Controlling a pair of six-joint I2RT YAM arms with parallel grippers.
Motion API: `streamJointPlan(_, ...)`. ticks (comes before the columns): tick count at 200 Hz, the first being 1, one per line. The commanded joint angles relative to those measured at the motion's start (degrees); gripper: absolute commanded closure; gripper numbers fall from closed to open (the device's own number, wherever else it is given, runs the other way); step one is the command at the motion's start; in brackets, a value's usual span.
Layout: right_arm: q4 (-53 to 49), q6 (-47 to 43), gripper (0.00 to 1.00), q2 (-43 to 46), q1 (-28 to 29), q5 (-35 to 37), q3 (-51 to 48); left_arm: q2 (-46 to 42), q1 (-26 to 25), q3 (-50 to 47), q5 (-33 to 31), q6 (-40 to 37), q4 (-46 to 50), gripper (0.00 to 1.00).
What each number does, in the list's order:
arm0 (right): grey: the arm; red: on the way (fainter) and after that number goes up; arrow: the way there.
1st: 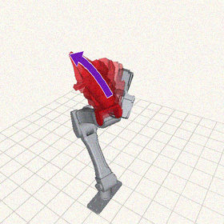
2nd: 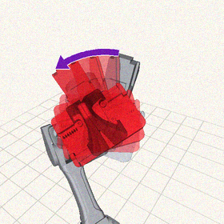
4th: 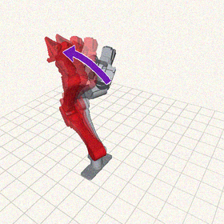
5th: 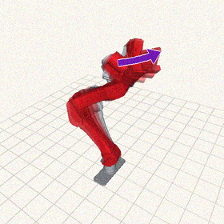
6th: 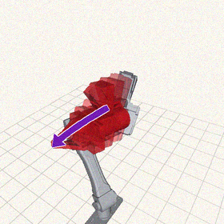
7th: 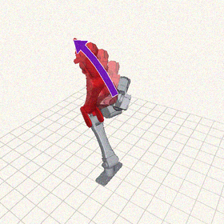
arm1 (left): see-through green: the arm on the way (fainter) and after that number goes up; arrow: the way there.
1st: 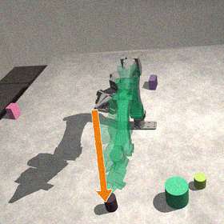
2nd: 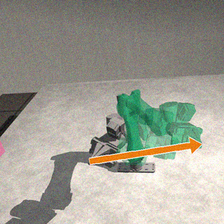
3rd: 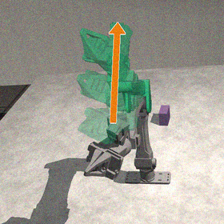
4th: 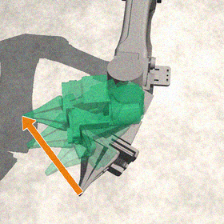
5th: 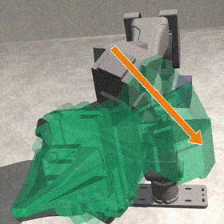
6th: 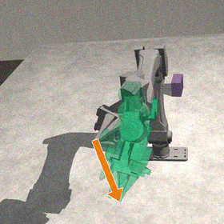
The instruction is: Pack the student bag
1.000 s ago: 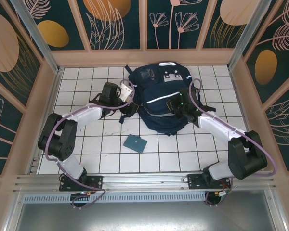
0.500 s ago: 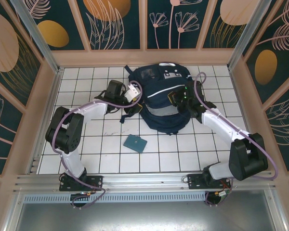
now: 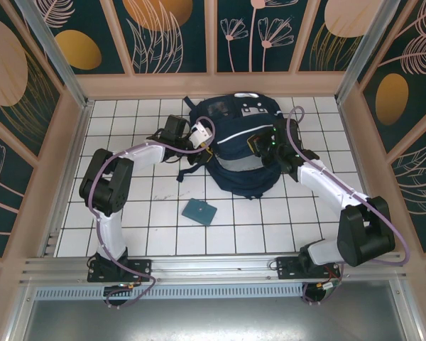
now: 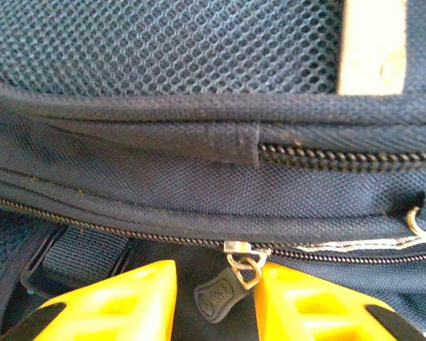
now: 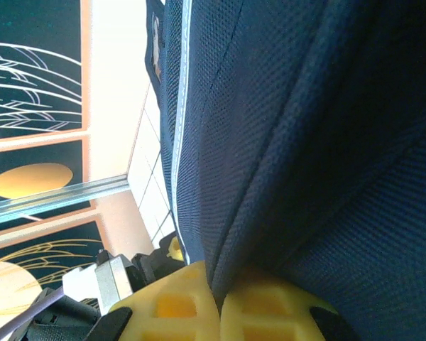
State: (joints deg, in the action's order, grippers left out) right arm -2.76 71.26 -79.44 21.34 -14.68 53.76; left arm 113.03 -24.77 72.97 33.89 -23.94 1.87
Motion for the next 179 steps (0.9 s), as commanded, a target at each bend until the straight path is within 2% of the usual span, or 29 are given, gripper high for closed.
streamJointPlan(1,6.0,-0.7,1.0,1.0,-0.7,0.3,2.8,1.7,-0.4,1.6,1.9,-1.0,0.9,0.75)
streamJointPlan(39,6.1,-0.9,1.0,-0.1,-0.7,0.7,2.9,0.5,-0.3,-0.2,0.8,-1.2,1.5,1.0)
streamJointPlan(83,6.7,-1.5,1.0,-1.9,-0.5,2.7,2.8,-6.9,-0.4,-7.1,0.6,0.7,0.8,1.0)
streamJointPlan(118,7.4,-1.8,1.0,-3.3,1.0,7.2,3.1,-11.7,-0.7,-10.1,2.1,4.2,1.3,1.0)
streamJointPlan(179,12.7,0.3,1.0,-7.9,4.3,10.7,4.0,-16.7,-5.3,-14.7,-1.4,11.9,-0.2,1.0)
